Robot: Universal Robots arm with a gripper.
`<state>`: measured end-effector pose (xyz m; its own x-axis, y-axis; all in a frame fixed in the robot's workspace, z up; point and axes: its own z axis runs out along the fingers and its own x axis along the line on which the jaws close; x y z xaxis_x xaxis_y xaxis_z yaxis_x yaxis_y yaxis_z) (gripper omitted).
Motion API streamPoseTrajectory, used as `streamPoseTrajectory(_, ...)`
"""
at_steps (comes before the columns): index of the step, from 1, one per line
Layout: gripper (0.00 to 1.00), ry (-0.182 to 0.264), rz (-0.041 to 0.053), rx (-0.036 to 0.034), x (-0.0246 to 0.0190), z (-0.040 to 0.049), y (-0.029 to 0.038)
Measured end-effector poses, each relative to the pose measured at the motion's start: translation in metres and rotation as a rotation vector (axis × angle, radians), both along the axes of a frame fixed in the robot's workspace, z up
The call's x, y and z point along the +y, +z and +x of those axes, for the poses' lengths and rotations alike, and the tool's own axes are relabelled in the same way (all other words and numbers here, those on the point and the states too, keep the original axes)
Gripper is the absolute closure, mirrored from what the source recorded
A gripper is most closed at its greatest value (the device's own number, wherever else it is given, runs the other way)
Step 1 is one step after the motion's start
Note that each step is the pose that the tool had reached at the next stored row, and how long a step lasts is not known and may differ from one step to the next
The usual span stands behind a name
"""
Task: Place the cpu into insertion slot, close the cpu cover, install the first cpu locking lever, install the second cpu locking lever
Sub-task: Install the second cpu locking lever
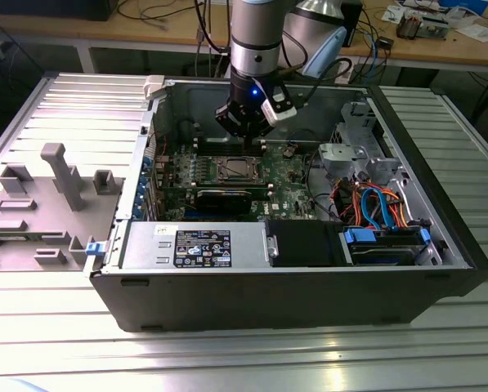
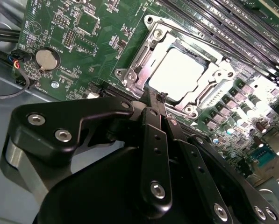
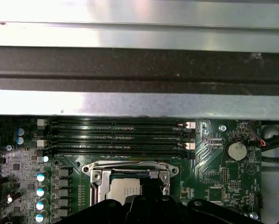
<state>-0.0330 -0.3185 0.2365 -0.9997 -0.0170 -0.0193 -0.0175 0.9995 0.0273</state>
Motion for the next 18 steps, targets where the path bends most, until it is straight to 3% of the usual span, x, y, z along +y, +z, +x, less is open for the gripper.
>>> streamPoseTrajectory(10, 0.89, 0.0, 0.0, -0.0001, -0.0007, 0.0, 0.0058)
streamPoseTrajectory(18, 0.89, 0.0, 0.0, 0.0001, -0.0016, 0.0, 0.0063)
